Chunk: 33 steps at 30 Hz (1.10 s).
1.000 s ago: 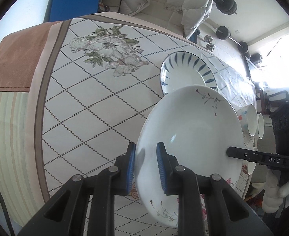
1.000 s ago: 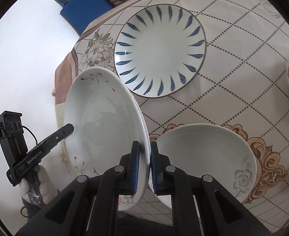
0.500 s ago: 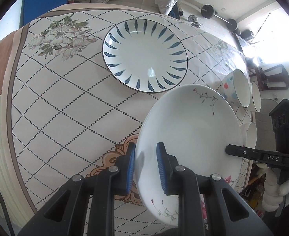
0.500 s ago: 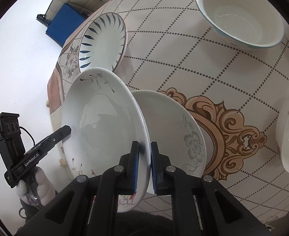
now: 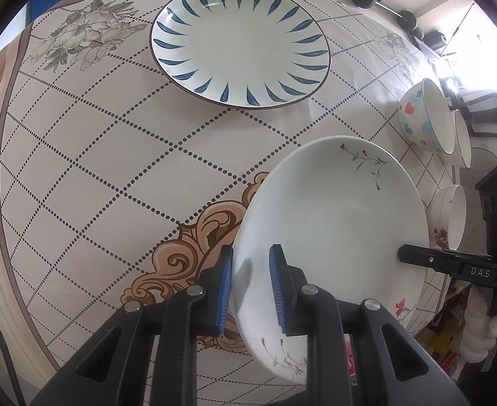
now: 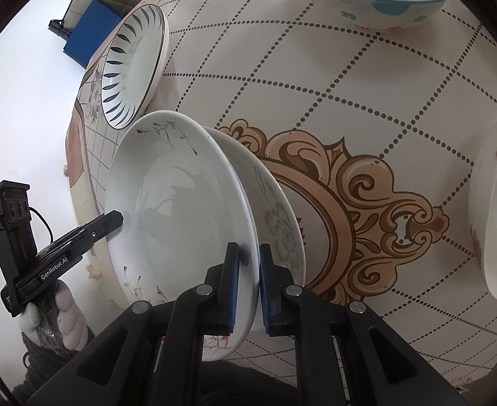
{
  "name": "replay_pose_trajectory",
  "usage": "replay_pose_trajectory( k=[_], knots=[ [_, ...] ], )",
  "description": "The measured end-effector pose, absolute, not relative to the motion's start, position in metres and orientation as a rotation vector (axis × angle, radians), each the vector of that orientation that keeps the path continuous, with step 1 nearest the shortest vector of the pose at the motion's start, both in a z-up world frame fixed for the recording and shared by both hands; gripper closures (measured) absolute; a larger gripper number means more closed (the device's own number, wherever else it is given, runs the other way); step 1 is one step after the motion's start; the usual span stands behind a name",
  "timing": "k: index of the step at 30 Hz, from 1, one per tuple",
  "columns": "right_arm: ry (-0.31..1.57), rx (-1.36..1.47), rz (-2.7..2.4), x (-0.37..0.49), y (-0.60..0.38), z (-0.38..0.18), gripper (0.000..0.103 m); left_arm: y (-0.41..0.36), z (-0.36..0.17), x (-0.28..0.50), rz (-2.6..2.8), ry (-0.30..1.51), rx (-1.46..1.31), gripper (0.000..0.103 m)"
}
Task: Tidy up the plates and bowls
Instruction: 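Lower the pink-blossom plate onto the grey-flower plate and open both grippers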
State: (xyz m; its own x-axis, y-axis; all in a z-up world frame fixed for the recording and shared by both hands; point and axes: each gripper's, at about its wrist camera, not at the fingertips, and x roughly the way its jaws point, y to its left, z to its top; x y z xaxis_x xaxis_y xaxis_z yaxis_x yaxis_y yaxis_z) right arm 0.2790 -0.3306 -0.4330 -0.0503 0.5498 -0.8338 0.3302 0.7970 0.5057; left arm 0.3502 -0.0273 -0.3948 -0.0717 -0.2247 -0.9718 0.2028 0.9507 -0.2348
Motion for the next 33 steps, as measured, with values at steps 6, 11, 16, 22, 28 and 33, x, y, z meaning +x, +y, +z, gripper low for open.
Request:
replay_pose_trajectory(
  k=[6,11,16,22,28,33],
  knots=[
    [1.676,0.687,0.212,0.275,-0.331,-0.444,0.090,-0.029,-0.408,0.343,-0.333,1.632,0.023,0.084],
    [1.687,0.664,0.215,0.273,-0.329,-0.450,0.090,-0.034,-0.415,0.338,-0.324,1.642,0.058,0.084],
    [1.696,0.619,0.218,0.272,-0.325,-0.453,0.090,-0.042,-0.422,0.333,-0.309,1.654,0.084,0.084],
    [1.689,0.593,0.222,0.270,-0.324,-0.454,0.090,-0.051,-0.423,0.326,-0.294,1.643,0.108,0.084],
    [1.718,0.585,0.206,0.273,-0.320,-0.453,0.088,-0.054,-0.425,0.324,-0.275,1.674,0.105,0.083],
    [1.784,0.695,0.216,0.278,-0.327,-0.460,0.074,-0.048,-0.433,0.323,-0.256,1.726,0.052,0.083]
  ],
)
